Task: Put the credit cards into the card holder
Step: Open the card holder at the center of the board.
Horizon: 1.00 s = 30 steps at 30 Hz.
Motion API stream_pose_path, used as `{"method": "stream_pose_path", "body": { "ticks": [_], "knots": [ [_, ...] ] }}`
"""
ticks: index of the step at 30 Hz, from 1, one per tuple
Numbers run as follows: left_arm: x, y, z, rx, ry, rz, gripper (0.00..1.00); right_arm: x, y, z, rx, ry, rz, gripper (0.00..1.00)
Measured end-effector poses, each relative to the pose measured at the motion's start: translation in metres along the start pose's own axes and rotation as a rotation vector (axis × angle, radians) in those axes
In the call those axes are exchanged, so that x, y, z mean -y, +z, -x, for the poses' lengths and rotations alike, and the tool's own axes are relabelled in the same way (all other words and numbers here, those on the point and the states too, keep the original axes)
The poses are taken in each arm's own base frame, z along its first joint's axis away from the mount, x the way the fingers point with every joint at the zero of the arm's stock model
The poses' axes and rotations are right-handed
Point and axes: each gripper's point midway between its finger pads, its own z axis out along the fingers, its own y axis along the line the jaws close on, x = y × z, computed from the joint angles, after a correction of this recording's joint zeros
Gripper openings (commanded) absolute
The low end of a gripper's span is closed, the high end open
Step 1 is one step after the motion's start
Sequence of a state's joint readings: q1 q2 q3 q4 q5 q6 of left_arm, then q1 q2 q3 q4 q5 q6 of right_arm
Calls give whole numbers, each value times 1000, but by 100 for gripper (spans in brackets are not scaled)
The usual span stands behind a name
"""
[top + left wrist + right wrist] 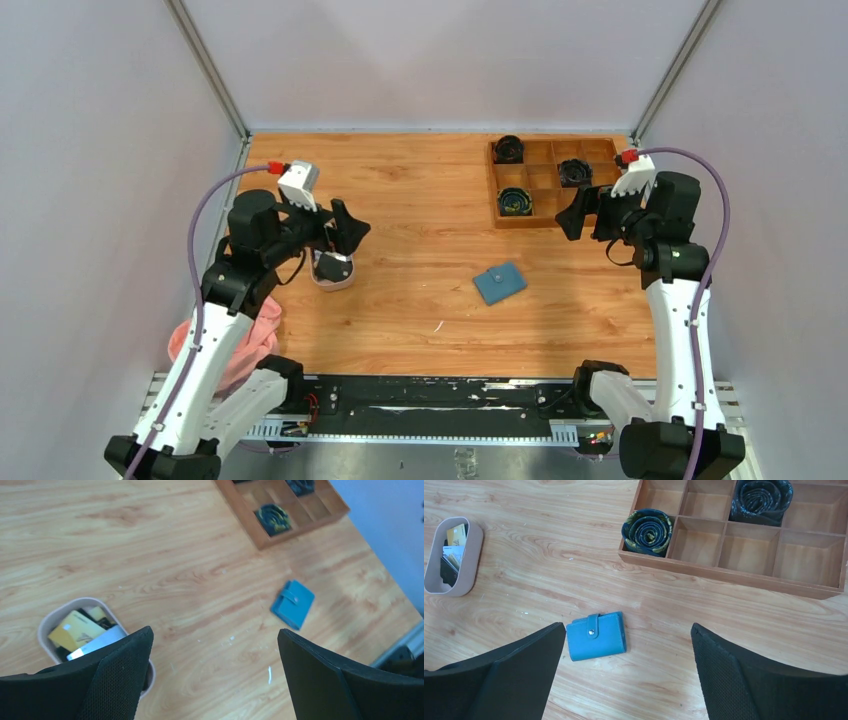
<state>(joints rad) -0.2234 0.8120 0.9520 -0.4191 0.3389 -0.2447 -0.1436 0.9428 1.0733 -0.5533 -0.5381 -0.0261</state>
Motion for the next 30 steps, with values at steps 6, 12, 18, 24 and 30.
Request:
{"method": "stream_pose_path", "body": {
  "ticks": [6,12,18,24,30],
  "knots": [
    [23,0,-24,-51,34,-79,100,-8,1,2,7,-4,47,100],
    [34,-2,-70,-56,-115,-170,100,-40,6,-1,7,-133,250,100],
    [42,-3,-90,-26,-276,-220,100,-92,11,-33,-34,-390,558,100],
    [40,2,-116,-47,-417,-231,100,-111,26,-91,-142,-412,699,100],
    [47,5,-141,-106,-478,-232,100,-111,51,-128,-277,-420,689,96]
  ]
}}
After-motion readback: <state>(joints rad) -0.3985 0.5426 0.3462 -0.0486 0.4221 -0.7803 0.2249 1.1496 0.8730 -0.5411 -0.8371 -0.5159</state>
